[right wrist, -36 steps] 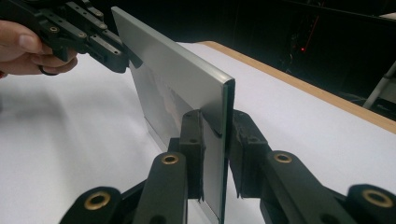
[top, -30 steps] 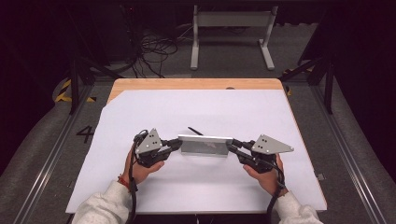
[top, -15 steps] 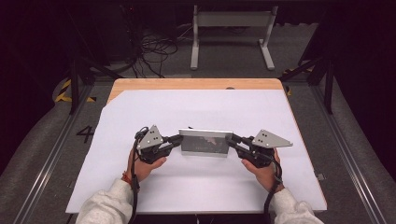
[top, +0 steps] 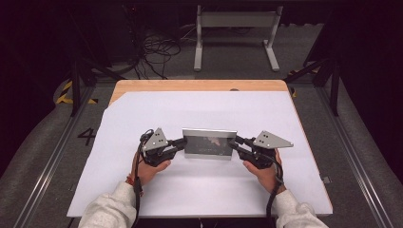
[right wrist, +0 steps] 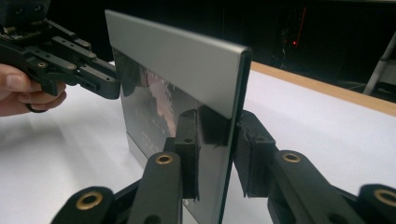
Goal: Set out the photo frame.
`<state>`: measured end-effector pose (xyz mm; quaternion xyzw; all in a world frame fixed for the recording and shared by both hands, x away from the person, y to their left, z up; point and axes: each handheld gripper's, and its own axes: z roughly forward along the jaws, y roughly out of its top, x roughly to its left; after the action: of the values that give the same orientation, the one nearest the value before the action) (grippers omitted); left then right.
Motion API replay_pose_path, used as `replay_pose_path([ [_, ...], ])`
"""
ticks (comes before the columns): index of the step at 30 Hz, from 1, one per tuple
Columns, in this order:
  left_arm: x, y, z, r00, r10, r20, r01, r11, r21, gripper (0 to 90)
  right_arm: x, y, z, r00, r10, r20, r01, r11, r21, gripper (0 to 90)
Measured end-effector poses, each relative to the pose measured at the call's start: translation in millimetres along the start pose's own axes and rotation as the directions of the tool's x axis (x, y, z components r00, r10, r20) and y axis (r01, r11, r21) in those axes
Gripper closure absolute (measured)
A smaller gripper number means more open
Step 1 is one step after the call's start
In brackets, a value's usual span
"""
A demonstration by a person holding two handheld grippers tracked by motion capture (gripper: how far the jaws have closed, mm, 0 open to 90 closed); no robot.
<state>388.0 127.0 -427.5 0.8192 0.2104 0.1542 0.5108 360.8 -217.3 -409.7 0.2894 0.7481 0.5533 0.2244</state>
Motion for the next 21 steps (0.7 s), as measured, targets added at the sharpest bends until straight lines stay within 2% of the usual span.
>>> replay_pose_path([
  [10,-0.2,-7.2,6.7,0.9999,0.008,0.010,-0.008,0.9989,0.046,79.2,0.1,-7.8,3.8,1.0000,0.000,-0.004,0.000,0.999,0.036,71.8],
  [18,-0.1,-11.9,11.1,0.9996,0.013,0.026,-0.015,0.9963,0.085,79.0,0.5,-22.2,7.2,0.9999,-0.010,-0.014,0.011,0.994,0.110,73.0],
  [21,-0.2,-12.6,11.9,0.9994,0.014,0.032,-0.016,0.9954,0.094,79.0,0.3,-23.7,7.3,0.9998,-0.016,-0.015,0.018,0.993,0.119,73.9],
])
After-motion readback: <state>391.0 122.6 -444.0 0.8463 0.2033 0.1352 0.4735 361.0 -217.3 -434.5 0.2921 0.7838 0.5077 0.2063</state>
